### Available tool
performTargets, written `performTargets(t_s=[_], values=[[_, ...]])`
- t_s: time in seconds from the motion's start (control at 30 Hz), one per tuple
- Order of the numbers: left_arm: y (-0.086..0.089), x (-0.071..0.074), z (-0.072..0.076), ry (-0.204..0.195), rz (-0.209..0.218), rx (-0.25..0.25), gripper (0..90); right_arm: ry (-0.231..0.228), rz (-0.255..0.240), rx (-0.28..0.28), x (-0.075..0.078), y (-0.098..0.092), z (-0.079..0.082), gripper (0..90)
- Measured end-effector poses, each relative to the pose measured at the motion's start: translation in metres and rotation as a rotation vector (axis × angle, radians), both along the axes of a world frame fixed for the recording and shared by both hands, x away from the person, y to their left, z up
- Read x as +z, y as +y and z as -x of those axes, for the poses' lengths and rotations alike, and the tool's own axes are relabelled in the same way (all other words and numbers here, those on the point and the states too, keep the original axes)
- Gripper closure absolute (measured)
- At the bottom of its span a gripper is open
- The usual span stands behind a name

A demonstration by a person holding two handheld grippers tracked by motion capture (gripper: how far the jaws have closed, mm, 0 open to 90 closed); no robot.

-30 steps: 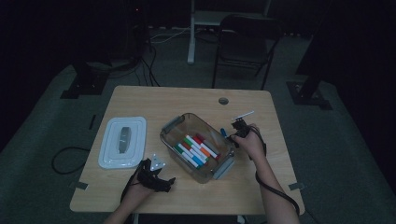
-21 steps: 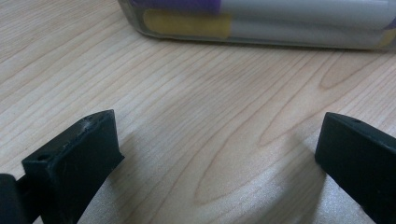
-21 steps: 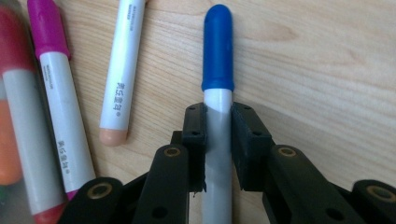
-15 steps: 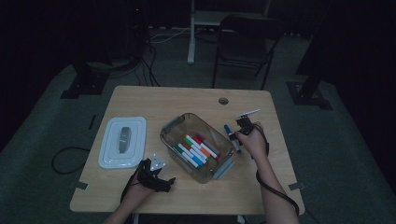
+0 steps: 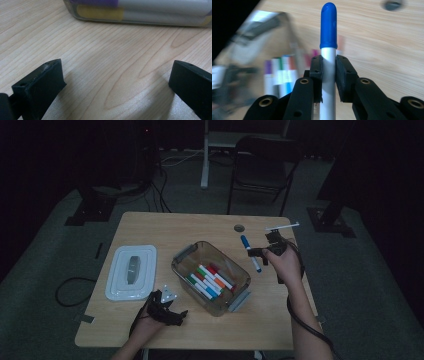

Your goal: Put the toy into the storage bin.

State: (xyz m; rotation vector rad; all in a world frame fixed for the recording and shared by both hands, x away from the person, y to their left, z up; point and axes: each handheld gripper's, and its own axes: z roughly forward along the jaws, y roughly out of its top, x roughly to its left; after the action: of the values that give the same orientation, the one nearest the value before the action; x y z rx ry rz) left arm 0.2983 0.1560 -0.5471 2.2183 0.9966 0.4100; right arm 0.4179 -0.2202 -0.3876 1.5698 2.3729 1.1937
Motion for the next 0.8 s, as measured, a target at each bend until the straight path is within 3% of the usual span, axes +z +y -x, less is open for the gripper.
performTargets(t_s=[0.1, 0.13, 0.17, 0.2, 0.23, 0.27, 0.3, 0.4, 0.47, 0.5, 0.6, 0.7, 0.8], values=[[0.000, 0.000, 0.000, 0.001, -0.001, -0.001, 0.6, -0.030, -0.039, 0.090, 0.020, 0.019, 0.012, 76.9], [0.000, 0.000, 0.000, 0.001, -0.001, -0.001, 0.6, -0.030, -0.039, 0.090, 0.020, 0.019, 0.012, 76.9], [0.000, 0.000, 0.000, 0.002, -0.001, -0.001, 0.6, -0.034, -0.055, 0.135, 0.027, 0.031, 0.017, 76.9], [0.000, 0.000, 0.000, 0.002, -0.001, -0.001, 0.6, -0.034, -0.055, 0.135, 0.027, 0.031, 0.017, 76.9], [0.000, 0.000, 0.000, 0.002, -0.001, -0.001, 0.6, -0.043, -0.040, 0.172, 0.032, 0.045, 0.020, 76.9], [0.000, 0.000, 0.000, 0.002, -0.001, -0.001, 0.6, -0.043, -0.040, 0.172, 0.032, 0.045, 0.020, 76.9], [0.000, 0.000, 0.000, 0.002, -0.001, -0.001, 0.6, -0.041, -0.042, 0.215, 0.034, 0.060, 0.023, 76.9], [0.000, 0.000, 0.000, 0.002, -0.001, -0.001, 0.6, -0.037, -0.037, 0.249, 0.033, 0.072, 0.024, 76.9], [0.000, 0.000, 0.000, 0.004, -0.002, -0.002, 0.6, -0.017, -0.038, 0.295, 0.030, 0.086, 0.024, 76.9], [0.000, 0.000, 0.000, 0.002, -0.001, -0.001, 0.6, 0.014, -0.030, 0.332, 0.023, 0.101, 0.023, 76.9], [0.000, 0.000, 0.000, 0.001, -0.003, -0.001, 0.6, 0.026, 0.010, 0.350, 0.014, 0.116, 0.022, 76.9], [0.000, 0.000, 0.000, 0.002, -0.001, -0.001, 0.6, 0.089, 0.053, 0.396, -0.007, 0.141, 0.020, 76.9], [0.000, 0.000, 0.000, 0.002, -0.002, -0.002, 0.6, 0.120, 0.073, 0.400, -0.018, 0.151, 0.017, 76.9]])
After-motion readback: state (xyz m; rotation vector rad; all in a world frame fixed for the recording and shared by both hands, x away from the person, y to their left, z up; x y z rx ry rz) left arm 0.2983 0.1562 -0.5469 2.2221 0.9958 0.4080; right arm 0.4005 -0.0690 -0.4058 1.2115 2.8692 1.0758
